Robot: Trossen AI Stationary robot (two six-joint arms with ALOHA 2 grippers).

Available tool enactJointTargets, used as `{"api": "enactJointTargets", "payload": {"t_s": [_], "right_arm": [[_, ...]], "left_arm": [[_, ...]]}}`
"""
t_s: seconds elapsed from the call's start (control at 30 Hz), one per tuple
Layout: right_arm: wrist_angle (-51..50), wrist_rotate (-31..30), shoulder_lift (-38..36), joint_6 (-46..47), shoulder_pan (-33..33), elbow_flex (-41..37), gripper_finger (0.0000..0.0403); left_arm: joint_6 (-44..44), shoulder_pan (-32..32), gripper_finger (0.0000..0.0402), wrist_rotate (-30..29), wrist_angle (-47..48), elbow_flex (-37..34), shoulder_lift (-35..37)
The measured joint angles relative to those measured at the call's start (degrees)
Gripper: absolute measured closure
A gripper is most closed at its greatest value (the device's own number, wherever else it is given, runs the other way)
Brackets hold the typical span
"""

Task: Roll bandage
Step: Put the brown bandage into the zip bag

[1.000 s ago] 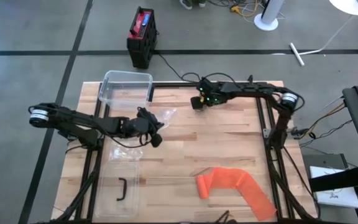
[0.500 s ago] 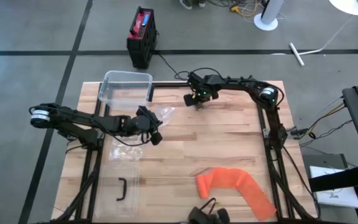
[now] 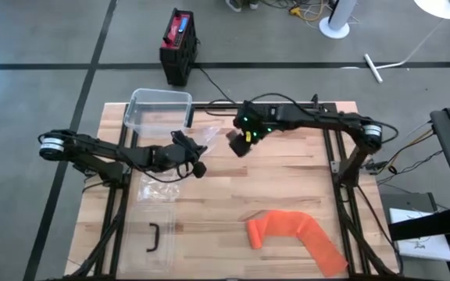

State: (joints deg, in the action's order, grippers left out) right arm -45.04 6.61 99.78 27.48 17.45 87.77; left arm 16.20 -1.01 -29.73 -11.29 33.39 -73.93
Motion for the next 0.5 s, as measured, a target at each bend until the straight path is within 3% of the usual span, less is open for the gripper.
{"api": "enactJointTargets", "payload": {"t_s": [0.13, 0.27, 0.5], "right_arm": [[0.92, 6.08, -2.43, 4.3, -5.15, 0.13, 0.0346], [4.27, 8.0, -1.79, 6.06, -8.22, -0.06, 0.0349], [8.77, 10.41, 2.43, 8.59, -6.66, 0.99, 0.0345]], "left_arm": [[-7.1, 0.01, 0.0401, 0.23, -9.77, -1.95, 0.0], [-9.82, 0.06, 0.0401, 0.25, -10.78, -2.0, 0.02], [-15.13, 0.62, 0.0401, 0.73, -13.07, -1.62, 0.02]]}}
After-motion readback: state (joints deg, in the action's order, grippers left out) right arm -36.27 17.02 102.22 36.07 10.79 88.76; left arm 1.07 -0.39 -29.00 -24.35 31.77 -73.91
